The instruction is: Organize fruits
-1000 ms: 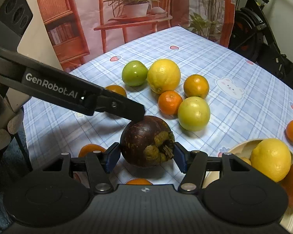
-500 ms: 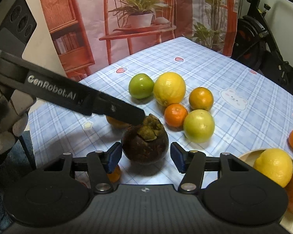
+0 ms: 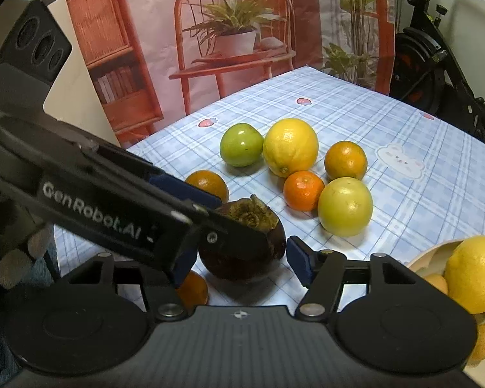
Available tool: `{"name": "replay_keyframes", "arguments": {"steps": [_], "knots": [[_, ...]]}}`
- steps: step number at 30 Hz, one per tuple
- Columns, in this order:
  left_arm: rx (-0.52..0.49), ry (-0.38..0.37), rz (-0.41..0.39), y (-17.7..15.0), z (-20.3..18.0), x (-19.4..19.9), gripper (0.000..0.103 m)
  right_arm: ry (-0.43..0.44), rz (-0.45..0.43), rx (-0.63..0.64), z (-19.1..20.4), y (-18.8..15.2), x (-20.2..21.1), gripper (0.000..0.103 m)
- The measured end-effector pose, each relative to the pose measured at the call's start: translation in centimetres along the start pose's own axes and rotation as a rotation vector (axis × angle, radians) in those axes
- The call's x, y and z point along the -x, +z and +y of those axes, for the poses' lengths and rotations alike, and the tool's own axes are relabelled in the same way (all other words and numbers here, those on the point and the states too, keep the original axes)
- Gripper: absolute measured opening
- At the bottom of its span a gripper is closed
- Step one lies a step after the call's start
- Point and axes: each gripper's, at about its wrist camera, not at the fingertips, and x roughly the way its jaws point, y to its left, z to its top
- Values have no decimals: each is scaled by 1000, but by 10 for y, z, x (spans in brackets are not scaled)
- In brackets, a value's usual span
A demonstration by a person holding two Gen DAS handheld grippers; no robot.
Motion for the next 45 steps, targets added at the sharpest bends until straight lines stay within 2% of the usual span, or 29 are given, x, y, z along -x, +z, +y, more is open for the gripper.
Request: {"name": "replay_keyframes", "arguments": {"steps": [13,20,27,34,45], "knots": [[-32,22,1,-4,-11,-6,61,7,-15,-46,-1,-10,-3,64],[-66,-3,-93,2,-31,11,61,-34,-123,-44,-1,-10,25,64],[-137,-36,-97,14,-72,4,61,-94,-176,-89,-15,-14,59,64],[-223,-81,-53,14,-128,-20,60,-157,-201,-183,-43,-41,101,64],[-277,-168,55,9,-193,-76,60,-295,-145,-316,-90,-89,148,64]]}}
